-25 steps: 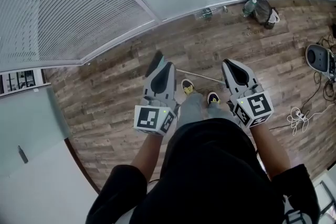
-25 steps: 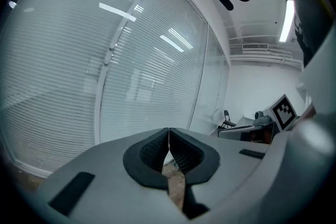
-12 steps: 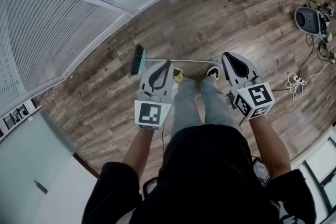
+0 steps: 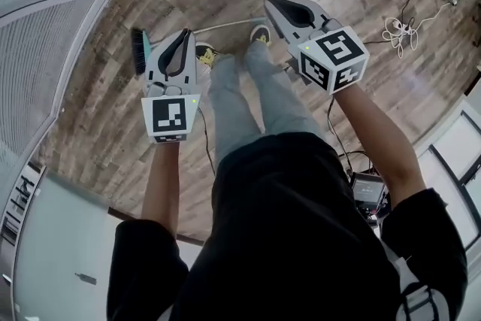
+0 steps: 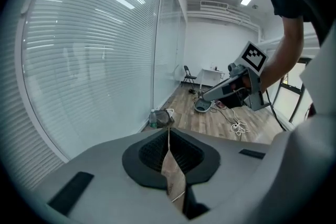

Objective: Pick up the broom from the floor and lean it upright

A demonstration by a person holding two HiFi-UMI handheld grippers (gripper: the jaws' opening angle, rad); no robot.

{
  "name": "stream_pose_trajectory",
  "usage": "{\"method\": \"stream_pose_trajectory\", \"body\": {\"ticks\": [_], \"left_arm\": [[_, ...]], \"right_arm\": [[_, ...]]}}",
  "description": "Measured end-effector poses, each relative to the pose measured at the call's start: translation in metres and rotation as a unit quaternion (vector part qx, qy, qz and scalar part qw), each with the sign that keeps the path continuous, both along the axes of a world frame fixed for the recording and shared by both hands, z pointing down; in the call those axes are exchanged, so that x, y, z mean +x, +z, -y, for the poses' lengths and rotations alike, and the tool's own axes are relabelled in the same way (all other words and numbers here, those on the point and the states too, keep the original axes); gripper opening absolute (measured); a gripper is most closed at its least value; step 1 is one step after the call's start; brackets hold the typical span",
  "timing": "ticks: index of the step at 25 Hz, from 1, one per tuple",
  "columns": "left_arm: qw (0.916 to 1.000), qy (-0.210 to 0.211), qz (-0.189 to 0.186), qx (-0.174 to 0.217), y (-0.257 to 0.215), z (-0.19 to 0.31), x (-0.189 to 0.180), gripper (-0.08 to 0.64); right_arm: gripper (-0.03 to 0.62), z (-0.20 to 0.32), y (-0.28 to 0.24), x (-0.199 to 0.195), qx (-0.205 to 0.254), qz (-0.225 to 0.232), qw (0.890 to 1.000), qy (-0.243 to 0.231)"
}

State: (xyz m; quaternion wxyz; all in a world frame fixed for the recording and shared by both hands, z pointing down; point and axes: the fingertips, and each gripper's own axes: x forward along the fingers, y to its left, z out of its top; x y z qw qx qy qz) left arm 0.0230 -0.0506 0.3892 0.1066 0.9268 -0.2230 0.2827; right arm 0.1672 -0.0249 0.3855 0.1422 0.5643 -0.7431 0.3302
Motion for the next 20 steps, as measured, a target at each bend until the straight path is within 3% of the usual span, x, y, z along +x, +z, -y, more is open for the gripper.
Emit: {"method": "stream_pose_trajectory", "body": {"ticks": [6, 11, 15, 20], "left_arm": [[0.9987, 0.034, 0.027, -0.026, 0.063, -0.008, 0.013, 0.025], [0.9939, 0.082, 0.073, 0.007, 0.116, -0.025, 0.023, 0.025], [0.9867, 0.115, 0.114, -0.014, 0.18, -0.044, 0.02, 0.025], [0.979, 0.14, 0.141, -0.045, 0.255, -0.062, 0.019, 0.025]], "right_arm": [[0.021, -0.005, 0.047, -0.004, -0.025, 0.006, 0.999, -0.022], [0.021, -0.027, 0.094, -0.005, -0.053, 0.036, 0.997, -0.034], [0.023, -0.042, 0.154, -0.01, -0.103, 0.066, 0.992, -0.02], [0.023, -0.055, 0.235, -0.01, -0.152, 0.07, 0.986, 0.022]]}}
